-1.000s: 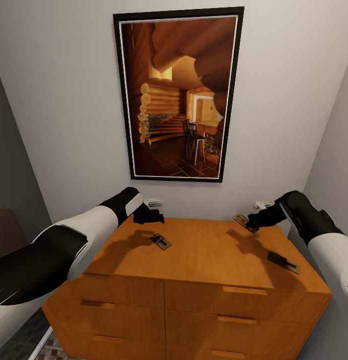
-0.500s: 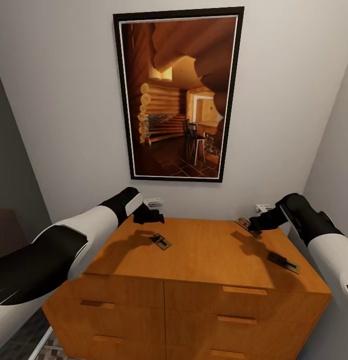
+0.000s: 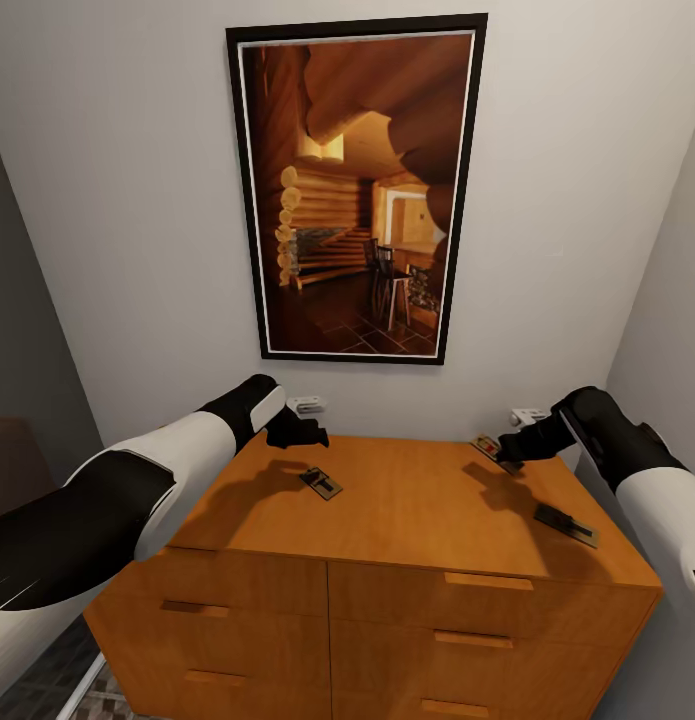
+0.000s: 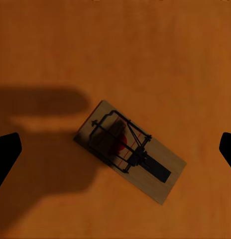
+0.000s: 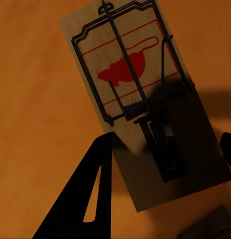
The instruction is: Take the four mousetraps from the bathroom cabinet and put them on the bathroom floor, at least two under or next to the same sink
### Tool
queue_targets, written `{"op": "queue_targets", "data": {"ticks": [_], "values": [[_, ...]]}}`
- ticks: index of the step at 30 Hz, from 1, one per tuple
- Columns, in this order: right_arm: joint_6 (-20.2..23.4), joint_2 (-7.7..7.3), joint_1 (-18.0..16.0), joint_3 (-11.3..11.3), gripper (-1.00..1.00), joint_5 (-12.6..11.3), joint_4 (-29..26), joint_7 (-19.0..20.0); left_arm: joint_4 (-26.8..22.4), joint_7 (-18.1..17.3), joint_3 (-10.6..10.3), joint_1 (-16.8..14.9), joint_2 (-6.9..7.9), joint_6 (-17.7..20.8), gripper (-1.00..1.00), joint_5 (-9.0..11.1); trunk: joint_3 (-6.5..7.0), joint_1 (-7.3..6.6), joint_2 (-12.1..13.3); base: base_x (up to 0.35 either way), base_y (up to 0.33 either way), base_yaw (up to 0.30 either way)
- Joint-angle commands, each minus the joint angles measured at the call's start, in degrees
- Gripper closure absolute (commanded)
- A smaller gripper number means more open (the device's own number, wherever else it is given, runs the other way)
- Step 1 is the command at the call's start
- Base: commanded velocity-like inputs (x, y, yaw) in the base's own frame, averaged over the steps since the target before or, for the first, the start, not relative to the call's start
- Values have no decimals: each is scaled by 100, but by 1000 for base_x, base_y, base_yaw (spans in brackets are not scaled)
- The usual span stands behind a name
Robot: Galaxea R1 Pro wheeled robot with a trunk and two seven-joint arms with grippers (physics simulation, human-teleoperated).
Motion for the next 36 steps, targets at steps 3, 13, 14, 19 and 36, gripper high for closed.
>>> {"op": "queue_targets", "data": {"ticks": [3, 13, 14, 19, 36], "values": [[8, -10, -5, 19, 100, 51, -5, 56, -12, -6, -49, -5, 1, 18, -100, 34, -7, 0, -5, 0, 0, 0], [8, -47, -5, 11, 100, 36, 6, 64, -28, -6, -40, -5, 1, 18, -100, 34, -7, 0, -5, 0, 0, 0], [8, -51, -5, 11, 100, 35, 6, 64, -28, -6, -40, -5, 1, 18, -100, 34, -7, 0, -5, 0, 0, 0], [8, -56, -5, 11, 100, 34, 9, 50, -28, -4, -37, -5, 1, 18, -100, 34, -7, 0, -5, 0, 0, 0], [8, -241, -5, -61, 100, 47, 71, 44, -25, 2, -37, -5, -45, 61, -100, 35, -7, 0, -5, 0, 0, 0]]}}
